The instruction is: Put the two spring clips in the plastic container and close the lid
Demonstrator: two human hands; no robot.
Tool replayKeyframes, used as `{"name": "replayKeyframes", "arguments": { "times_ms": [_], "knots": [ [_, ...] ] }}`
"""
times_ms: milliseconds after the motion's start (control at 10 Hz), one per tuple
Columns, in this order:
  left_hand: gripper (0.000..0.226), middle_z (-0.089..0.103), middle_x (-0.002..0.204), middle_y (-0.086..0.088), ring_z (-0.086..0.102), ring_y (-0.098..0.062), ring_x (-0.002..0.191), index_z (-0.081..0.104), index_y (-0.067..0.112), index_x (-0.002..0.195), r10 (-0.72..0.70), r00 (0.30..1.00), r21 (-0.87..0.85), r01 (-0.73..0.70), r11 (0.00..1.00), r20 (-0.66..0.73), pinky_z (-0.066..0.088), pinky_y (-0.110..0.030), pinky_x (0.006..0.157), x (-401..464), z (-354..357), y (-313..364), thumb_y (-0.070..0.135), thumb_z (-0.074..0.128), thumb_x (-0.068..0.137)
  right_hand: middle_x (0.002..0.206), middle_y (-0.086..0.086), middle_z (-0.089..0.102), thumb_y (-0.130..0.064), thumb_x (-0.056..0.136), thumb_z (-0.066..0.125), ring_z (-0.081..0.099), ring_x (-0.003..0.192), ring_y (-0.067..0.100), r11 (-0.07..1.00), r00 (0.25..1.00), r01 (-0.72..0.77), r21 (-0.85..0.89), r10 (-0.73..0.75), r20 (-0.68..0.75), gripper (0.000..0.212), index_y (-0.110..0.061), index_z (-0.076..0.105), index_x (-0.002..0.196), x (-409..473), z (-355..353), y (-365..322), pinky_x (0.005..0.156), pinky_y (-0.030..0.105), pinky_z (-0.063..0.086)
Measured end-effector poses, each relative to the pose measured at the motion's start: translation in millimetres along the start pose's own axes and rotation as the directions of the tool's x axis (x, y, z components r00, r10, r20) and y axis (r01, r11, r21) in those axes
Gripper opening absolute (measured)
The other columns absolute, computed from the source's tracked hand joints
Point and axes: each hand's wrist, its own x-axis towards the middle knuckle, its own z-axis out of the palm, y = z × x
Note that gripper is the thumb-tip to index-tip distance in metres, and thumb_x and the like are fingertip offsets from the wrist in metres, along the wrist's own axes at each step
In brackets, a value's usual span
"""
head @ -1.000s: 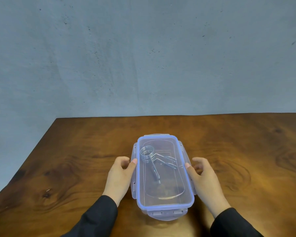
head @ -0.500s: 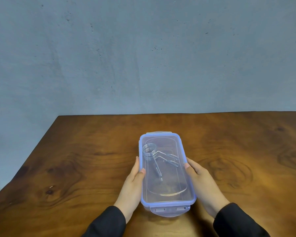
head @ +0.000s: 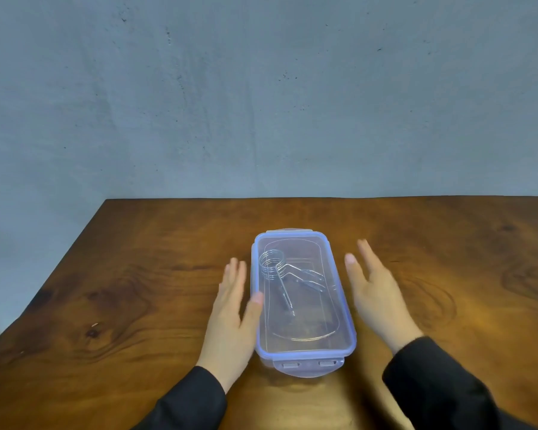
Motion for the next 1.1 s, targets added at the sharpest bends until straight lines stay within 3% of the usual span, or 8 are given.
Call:
{"name": "replayKeyframes", "arguments": {
  "times_ms": [100,200,300,400,600,900,1000,1100],
  "knots": [
    [0.069,0.015,0.164,0.011,0.003,-0.001,0.151,0.031,0.03,0.153,0.389,0.874,0.362,-0.477,0.801,0.29,-0.001,-0.033,0.123,-9.9,6.1,-4.7,0.067,0.034,0.095,0.153,0.0,0.051,-0.038,0.104,0.048,0.043,0.142,0.016,0.951,0.963,0.256,-0.174,-0.235,0.135,0.05,-0.016,0.049,0.148,38.0,4.8,-21.4,0.11,0.024,0.031],
    [0.084,0.023,0.163,0.006,0.008,-0.008,0.152,0.037,0.025,0.151,0.438,0.778,0.511,-0.627,0.588,0.451,-0.001,-0.041,0.121,-12.2,15.2,-9.8,0.08,0.037,0.087,0.165,0.0,0.031,-0.048,0.103,0.043,0.024,0.152,0.017,0.829,0.867,0.422,-0.366,-0.251,0.432,0.063,-0.015,0.035,0.156,73.8,32.3,-31.3,0.124,0.043,0.018],
    [0.085,0.031,0.16,0.007,0.015,-0.01,0.151,0.04,0.026,0.149,0.426,0.775,0.564,-0.632,0.532,0.466,0.0,-0.041,0.12,-10.4,17.2,-12.8,0.082,0.037,0.085,0.16,0.001,0.038,-0.052,0.103,0.036,0.031,0.147,0.023,0.726,0.849,0.464,-0.508,-0.201,0.489,0.063,-0.017,0.035,0.155,90.1,55.1,-26.6,0.12,0.052,0.022],
    [0.079,0.042,0.155,0.005,0.028,-0.014,0.148,0.045,0.024,0.145,0.448,0.763,0.582,-0.646,0.494,0.466,0.009,-0.045,0.119,-9.4,20.2,-16.1,0.078,0.039,0.087,0.145,0.001,0.053,-0.055,0.102,0.035,0.046,0.131,0.024,0.705,0.873,0.468,-0.532,-0.275,0.402,0.057,-0.02,0.047,0.146,91.6,62.7,-20.7,0.111,0.049,0.034],
    [0.065,0.054,0.147,0.003,0.044,-0.018,0.141,0.048,0.021,0.139,0.564,0.697,0.569,-0.705,0.423,0.443,0.022,-0.048,0.116,-8.3,24.9,-22.4,0.065,0.051,0.091,0.134,-0.001,0.06,-0.055,0.102,0.034,0.051,0.124,0.022,0.709,0.892,0.442,-0.55,-0.284,0.352,0.053,-0.024,0.052,0.14,94.5,70.4,-16.6,0.105,0.048,0.037],
    [0.064,0.056,0.145,0.006,0.045,-0.015,0.139,0.058,0.021,0.136,0.524,0.722,0.57,-0.685,0.453,0.452,0.026,-0.047,0.121,-9.1,22.5,-19.0,0.066,0.051,0.09,0.14,-0.001,0.058,-0.056,0.103,0.03,0.049,0.129,0.021,0.712,0.892,0.441,-0.546,-0.279,0.356,0.055,-0.025,0.05,0.144,93.9,69.3,-14.6,0.111,0.048,0.03],
    [0.072,0.05,0.15,0.005,0.039,-0.016,0.144,0.055,0.02,0.139,0.508,0.726,0.557,-0.684,0.471,0.463,0.019,-0.046,0.12,-10.4,20.6,-14.5,0.071,0.049,0.089,0.155,-0.003,0.047,-0.053,0.104,0.03,0.035,0.145,0.018,0.78,0.883,0.431,-0.452,-0.263,0.388,0.056,-0.026,0.042,0.152,90.7,62.9,-15.4,0.122,0.047,0.014],
    [0.091,0.032,0.161,0.002,0.02,-0.016,0.151,0.038,0.018,0.15,0.48,0.73,0.554,-0.683,0.477,0.487,0.008,-0.048,0.121,-13.4,13.8,-11.3,0.08,0.042,0.084,0.161,-0.003,0.04,-0.045,0.105,0.039,0.029,0.149,0.013,0.906,0.907,0.386,-0.171,-0.339,0.251,0.053,-0.021,0.04,0.153,89.0,42.1,-16.1,0.125,0.047,0.014]
  ]
}}
